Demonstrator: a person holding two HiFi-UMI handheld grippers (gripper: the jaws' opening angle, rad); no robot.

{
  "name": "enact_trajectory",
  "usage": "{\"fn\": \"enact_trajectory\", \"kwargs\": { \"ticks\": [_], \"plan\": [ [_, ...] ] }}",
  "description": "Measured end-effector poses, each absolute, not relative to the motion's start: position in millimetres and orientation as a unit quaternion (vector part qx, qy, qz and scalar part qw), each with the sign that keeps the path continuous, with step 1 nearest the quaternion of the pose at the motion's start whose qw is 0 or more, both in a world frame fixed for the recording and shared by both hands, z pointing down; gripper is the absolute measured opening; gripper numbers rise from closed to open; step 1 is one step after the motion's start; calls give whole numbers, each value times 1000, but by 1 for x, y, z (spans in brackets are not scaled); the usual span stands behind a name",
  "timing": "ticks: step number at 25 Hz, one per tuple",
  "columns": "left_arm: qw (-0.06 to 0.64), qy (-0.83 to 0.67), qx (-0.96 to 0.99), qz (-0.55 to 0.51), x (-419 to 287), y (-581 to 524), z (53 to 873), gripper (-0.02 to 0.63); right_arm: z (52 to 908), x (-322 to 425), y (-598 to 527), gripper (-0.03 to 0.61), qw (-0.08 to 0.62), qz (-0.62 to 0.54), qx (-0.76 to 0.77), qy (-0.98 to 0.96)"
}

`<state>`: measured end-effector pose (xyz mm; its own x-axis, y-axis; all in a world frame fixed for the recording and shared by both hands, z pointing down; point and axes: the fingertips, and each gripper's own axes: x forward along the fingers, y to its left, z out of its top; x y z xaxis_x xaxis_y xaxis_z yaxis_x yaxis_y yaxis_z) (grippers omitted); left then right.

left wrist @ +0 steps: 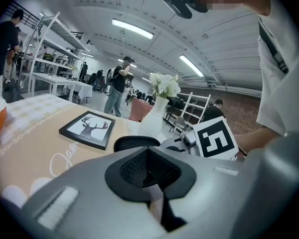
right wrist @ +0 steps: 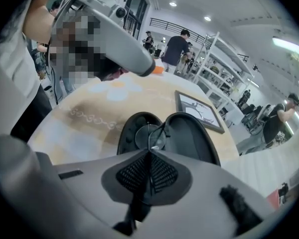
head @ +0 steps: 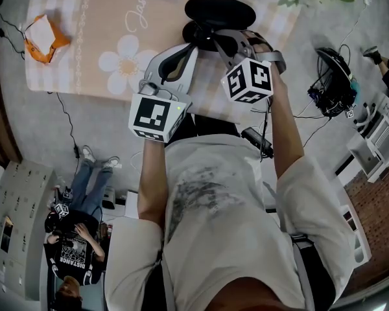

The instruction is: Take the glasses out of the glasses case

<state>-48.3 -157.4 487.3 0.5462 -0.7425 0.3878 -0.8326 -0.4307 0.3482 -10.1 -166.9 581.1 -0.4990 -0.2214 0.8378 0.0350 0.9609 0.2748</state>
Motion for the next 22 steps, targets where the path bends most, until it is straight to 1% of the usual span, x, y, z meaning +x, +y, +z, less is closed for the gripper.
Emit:
{"fn": "enact_trajectory", "kwargs": {
  "ticks": [22],
  "plan": [
    [257,-468,841,84,-53,-153,484,8,572,-6,-169,18,495,-102,92,-858]
  ]
}}
